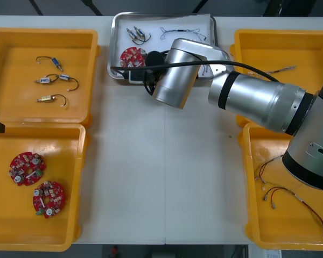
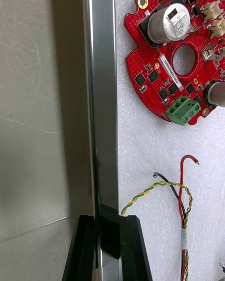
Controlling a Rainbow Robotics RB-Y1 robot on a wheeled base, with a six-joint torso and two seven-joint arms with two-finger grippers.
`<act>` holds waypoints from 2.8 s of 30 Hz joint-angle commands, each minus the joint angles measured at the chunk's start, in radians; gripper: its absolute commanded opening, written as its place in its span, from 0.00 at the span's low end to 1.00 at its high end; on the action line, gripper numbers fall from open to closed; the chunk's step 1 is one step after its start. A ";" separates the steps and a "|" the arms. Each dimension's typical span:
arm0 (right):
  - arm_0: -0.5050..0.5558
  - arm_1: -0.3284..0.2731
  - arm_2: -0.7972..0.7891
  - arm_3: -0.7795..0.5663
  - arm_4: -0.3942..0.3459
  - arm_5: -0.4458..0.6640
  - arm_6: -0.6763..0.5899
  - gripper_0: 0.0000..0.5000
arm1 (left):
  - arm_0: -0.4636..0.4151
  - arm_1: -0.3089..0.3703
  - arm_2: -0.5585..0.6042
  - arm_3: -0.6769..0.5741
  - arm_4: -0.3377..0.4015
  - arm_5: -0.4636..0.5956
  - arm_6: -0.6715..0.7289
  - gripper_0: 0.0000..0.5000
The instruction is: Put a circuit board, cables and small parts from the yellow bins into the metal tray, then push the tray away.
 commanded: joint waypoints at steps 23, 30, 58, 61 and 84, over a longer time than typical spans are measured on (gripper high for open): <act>-0.022 -0.142 -0.262 -0.385 -0.161 0.477 -0.078 1.00 | -0.024 0.047 0.001 -0.002 -0.011 0.007 -0.105 1.00; 0.071 -0.235 -0.353 -0.594 -0.192 0.618 -0.218 1.00 | -0.024 0.047 0.001 -0.002 -0.011 0.007 -0.105 1.00; 0.401 -0.607 -0.698 -0.879 -0.364 0.888 -0.850 1.00 | -0.024 0.047 0.001 -0.002 -0.011 0.007 -0.105 1.00; 0.479 -0.648 -0.782 -0.930 -0.402 0.897 -0.891 1.00 | -0.024 0.047 0.001 -0.002 -0.011 0.007 -0.105 1.00; 0.989 -0.699 -1.313 -0.991 -0.558 0.876 -0.868 1.00 | -0.024 0.047 0.001 -0.002 -0.011 0.007 -0.105 1.00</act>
